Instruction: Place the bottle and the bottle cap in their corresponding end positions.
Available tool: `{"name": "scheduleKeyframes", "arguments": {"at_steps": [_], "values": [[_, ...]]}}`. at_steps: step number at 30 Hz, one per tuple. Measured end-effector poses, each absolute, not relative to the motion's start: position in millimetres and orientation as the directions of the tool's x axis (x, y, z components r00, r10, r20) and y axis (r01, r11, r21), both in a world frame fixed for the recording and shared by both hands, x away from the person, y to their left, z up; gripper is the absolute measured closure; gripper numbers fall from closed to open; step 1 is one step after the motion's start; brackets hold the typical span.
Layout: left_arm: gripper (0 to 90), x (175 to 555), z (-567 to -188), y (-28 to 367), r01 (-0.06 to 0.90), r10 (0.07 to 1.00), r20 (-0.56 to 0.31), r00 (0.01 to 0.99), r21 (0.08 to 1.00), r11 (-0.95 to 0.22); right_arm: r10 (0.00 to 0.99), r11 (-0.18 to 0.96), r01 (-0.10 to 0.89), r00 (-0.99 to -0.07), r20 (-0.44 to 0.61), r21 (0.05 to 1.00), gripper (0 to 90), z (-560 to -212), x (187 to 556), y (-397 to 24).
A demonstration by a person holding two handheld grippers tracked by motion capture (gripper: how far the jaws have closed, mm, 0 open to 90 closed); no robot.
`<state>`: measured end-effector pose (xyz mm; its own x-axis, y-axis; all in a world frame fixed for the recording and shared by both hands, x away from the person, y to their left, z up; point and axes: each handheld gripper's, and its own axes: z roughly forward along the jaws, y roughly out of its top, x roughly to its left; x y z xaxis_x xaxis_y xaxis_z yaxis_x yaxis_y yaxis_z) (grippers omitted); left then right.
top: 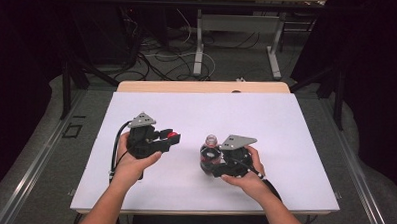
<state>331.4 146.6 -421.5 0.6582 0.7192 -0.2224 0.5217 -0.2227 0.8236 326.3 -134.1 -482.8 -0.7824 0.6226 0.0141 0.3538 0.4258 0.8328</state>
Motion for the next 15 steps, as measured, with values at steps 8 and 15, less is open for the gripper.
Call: {"name": "scheduleKeyframes", "arguments": {"at_steps": [8, 15], "values": [[61.1, 334.1, -429.9, 158.8, 0.536, 0.747, -0.232, 0.623, 0.823, -0.191, 0.658, 0.4, 0.368, -0.753, 0.016, 0.839, 30.1, -480.6, 336.1, -138.6], [61.1, 336.5, -437.9, 167.1, 0.55, 0.767, -0.237, 0.597, 0.817, -0.176, 0.717, 0.358, 0.384, -0.697, 0.013, 0.851, 30.2, -470.5, 350.8, -142.8]]}}
